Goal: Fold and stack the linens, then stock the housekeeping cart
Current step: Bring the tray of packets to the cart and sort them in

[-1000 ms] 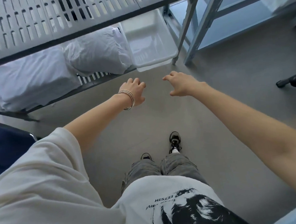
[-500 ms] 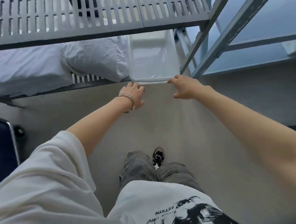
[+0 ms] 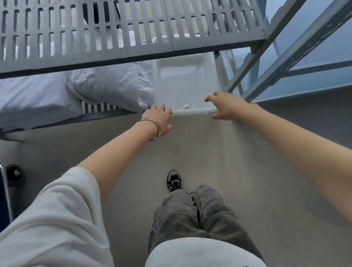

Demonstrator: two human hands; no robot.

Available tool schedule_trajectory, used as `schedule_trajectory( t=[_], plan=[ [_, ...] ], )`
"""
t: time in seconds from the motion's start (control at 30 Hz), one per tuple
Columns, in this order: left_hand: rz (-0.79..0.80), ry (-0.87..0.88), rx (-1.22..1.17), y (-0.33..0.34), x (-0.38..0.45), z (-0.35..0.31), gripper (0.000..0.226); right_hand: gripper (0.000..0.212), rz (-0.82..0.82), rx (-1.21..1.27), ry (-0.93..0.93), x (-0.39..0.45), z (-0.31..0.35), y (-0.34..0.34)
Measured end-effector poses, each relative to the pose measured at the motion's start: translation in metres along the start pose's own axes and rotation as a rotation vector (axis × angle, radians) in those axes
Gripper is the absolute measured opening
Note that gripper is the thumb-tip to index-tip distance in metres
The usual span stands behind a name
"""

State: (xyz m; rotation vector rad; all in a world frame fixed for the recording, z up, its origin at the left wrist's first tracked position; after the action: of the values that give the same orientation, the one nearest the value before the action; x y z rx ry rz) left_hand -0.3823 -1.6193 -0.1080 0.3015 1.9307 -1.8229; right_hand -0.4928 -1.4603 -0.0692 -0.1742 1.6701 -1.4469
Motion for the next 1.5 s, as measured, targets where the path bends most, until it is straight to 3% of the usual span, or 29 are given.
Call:
schedule_trajectory(
  t=[0.23,0.9,1.0,1.1,1.23,1.5],
  plan=[
    [0.011,-0.005,-0.028,0.037,0.09,0.002,0.05,0.058,-0.045,0.022,0.016,0.078,-0.036,0.035],
    [-0.033,-0.073,-0.108,0.259,0.416,0.012,0.057,0.061,-0.106,0.008,-0.045,0.395,-0.132,0.267],
    [0.081,-0.072,-0.239,0.281,0.442,0.013,0.062,0.06,-0.155,0.023,-0.106,0.414,-0.136,0.278],
    [0.182,-0.062,-0.279,0.293,0.455,0.009,0.06,0.042,-0.189,0.051,-0.141,0.425,-0.138,0.288],
    [0.177,0.016,-0.201,0.29,0.461,-0.007,0.053,0.025,-0.166,0.096,-0.12,0.427,-0.139,0.298],
    [0.105,0.081,-0.133,0.283,0.471,-0.024,0.04,0.027,-0.065,0.158,-0.071,0.432,-0.143,0.294]
  ],
)
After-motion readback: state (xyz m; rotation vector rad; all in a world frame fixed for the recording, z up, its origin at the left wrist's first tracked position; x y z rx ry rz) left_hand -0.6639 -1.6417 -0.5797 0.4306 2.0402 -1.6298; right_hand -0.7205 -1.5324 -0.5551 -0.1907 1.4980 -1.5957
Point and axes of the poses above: each hand's wrist, its own x-axis towards the middle knuckle, its own y-axis out of the palm, z = x × y, the point moved 5 cm from there along x, towards the middle knuckle, and after that the axes turned 3 degrees about -z, right-handed, at the moved point
